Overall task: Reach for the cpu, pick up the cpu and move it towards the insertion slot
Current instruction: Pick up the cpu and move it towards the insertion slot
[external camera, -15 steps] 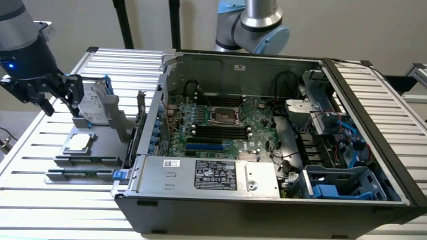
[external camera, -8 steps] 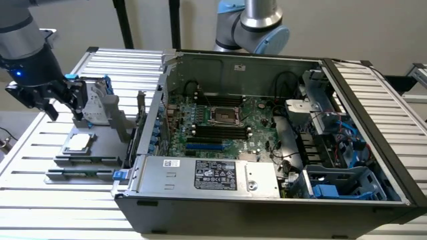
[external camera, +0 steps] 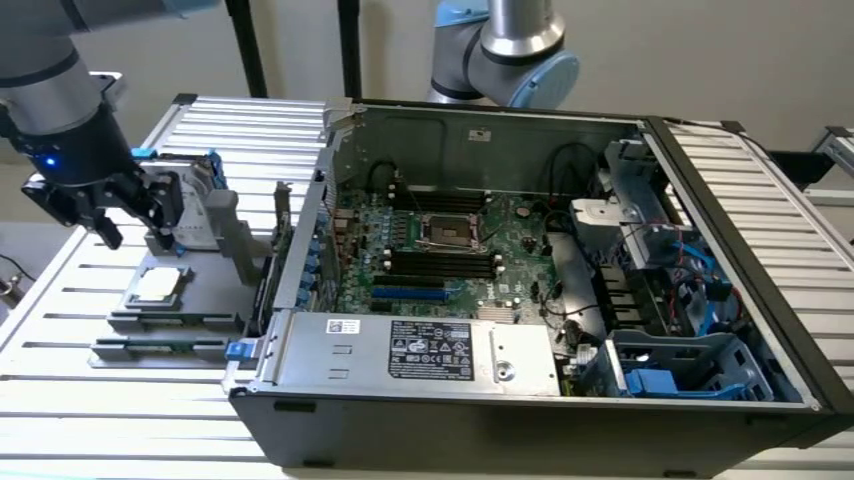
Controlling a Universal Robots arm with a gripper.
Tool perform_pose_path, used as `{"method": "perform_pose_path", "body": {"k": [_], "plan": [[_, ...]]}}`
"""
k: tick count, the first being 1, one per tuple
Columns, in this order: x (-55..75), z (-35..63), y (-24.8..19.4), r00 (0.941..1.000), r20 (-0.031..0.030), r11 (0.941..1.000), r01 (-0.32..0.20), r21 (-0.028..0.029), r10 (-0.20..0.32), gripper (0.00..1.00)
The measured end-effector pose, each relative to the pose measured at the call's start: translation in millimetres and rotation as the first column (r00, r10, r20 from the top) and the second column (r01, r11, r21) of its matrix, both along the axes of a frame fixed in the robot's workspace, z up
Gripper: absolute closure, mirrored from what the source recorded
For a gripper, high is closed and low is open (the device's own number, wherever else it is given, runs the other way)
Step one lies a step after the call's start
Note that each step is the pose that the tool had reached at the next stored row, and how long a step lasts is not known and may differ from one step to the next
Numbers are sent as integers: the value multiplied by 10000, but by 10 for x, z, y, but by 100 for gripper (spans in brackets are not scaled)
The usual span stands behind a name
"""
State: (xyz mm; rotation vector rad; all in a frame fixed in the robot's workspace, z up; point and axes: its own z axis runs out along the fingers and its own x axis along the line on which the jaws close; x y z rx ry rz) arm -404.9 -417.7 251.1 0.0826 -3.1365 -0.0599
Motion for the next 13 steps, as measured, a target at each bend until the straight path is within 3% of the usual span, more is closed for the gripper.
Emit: {"method": "perform_pose_path", "body": {"k": [2, 13], "plan": [[0, -38, -3, 10000, 0, 10000, 0, 0, 0, 33], [0, -237, -56, 10000, 0, 10000, 0, 0, 0, 33]]}}
